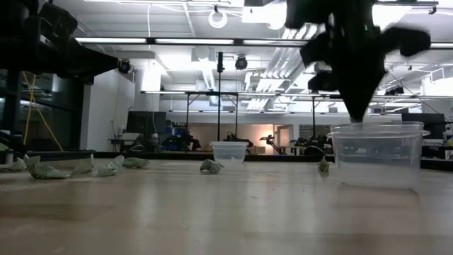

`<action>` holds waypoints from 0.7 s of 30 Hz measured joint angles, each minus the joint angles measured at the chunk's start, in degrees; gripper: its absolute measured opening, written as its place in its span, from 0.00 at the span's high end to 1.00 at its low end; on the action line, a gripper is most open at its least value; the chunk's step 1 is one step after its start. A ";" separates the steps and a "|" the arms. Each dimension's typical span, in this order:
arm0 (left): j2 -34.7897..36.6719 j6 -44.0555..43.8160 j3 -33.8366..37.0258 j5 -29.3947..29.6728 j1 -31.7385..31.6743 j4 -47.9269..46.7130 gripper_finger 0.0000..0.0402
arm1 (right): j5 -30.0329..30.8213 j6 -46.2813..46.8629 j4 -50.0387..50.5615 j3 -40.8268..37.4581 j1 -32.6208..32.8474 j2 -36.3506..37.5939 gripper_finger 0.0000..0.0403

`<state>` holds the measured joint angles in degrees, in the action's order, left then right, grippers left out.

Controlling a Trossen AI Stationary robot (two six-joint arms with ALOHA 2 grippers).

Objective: Pick and place Stevia / Truvia into bins
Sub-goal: Put the light green stevia packet into the bottom transparent container

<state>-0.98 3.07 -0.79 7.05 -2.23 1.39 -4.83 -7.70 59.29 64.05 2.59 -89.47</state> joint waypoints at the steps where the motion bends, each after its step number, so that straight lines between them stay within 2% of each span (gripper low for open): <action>1: 0.01 0.00 0.01 0.05 0.00 0.01 0.77 | -1.61 -0.20 -1.38 1.17 0.98 0.00 1.00; 4: 0.00 0.00 -0.01 0.15 0.00 0.04 0.77 | -5.91 -1.94 -6.08 3.03 3.98 0.00 1.00; 6: -0.01 0.00 0.00 0.15 0.00 0.04 0.77 | -6.70 -2.69 -7.71 3.38 5.88 0.00 1.00; 15: 0.01 0.02 0.00 0.15 0.00 0.04 0.77 | -6.49 -0.02 -13.01 3.39 12.79 0.00 1.00; 21: 0.00 0.02 -0.01 0.15 0.00 0.02 0.77 | -4.57 0.06 -13.02 3.39 14.69 0.00 1.00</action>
<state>-0.98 3.09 -0.80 7.20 -2.22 1.41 -9.40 -7.64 46.26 67.44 17.27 -89.47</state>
